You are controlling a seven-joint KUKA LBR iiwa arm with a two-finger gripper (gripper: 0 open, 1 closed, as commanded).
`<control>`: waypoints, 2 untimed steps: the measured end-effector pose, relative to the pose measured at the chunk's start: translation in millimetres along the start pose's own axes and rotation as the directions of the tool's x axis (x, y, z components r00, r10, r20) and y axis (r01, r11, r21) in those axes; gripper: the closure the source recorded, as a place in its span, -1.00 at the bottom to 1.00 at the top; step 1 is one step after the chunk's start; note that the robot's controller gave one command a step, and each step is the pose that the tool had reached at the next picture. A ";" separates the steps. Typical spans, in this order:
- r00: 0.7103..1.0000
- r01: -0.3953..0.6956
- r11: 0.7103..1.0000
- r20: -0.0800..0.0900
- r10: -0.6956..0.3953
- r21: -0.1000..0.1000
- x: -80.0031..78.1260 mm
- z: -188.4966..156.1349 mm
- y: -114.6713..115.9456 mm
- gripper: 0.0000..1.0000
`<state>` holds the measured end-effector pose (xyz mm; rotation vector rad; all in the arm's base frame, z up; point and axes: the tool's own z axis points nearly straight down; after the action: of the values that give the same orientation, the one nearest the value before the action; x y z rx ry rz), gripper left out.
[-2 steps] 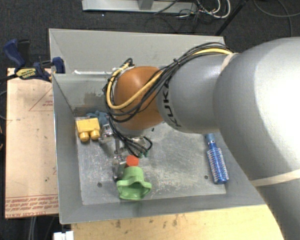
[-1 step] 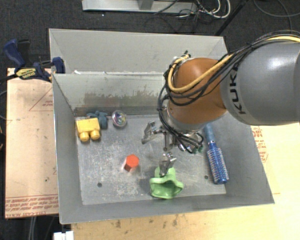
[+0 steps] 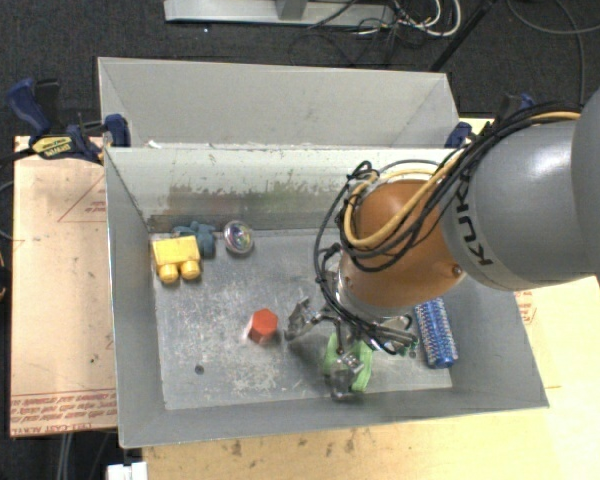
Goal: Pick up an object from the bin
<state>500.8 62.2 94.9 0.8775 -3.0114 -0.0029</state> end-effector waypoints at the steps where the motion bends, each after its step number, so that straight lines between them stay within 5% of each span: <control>1: 0.946 0.325 0.946 0.003 -0.325 0.005 37.3 10.3 -71.2 -1.00; 2: 0.945 0.327 0.945 0.005 -0.327 0.003 35.5 9.0 -69.3 1.00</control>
Offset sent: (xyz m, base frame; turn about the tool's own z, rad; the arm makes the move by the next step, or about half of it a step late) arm 0.0067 -0.0787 -0.0097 -0.3376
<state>508.0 -15.3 85.9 1.3680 -2.8294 -0.0031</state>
